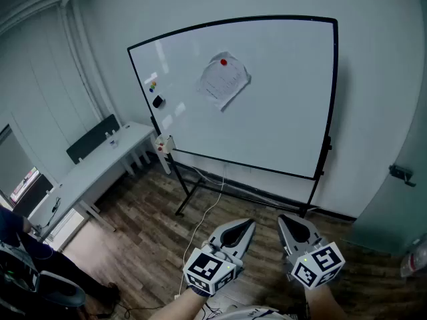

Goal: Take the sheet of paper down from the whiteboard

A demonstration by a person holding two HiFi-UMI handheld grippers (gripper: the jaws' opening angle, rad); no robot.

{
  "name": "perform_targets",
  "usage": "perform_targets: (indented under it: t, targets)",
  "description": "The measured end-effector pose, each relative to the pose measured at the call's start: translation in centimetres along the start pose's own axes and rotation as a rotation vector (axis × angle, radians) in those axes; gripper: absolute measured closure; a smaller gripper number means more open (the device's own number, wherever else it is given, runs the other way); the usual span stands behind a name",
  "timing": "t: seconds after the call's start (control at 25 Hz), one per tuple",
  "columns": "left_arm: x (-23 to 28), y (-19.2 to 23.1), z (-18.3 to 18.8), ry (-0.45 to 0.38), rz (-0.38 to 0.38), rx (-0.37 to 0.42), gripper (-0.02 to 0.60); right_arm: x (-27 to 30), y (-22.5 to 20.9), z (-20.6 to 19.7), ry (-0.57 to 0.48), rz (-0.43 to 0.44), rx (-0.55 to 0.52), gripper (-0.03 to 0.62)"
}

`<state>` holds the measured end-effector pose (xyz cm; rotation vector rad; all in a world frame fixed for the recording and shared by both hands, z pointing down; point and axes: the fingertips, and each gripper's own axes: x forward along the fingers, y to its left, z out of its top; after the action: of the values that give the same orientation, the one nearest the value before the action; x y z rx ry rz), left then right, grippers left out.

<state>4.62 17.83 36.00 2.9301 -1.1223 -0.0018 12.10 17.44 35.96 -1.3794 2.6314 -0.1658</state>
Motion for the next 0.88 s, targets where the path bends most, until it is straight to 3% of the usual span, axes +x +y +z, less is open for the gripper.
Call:
perform_targets:
  t: [0.88]
  targets:
    - [2.2,0.4,-1.5,0.021,0.073,-0.023,0.568,-0.4,-2.8,-0.4,0.019,0.03,0.006,0.58]
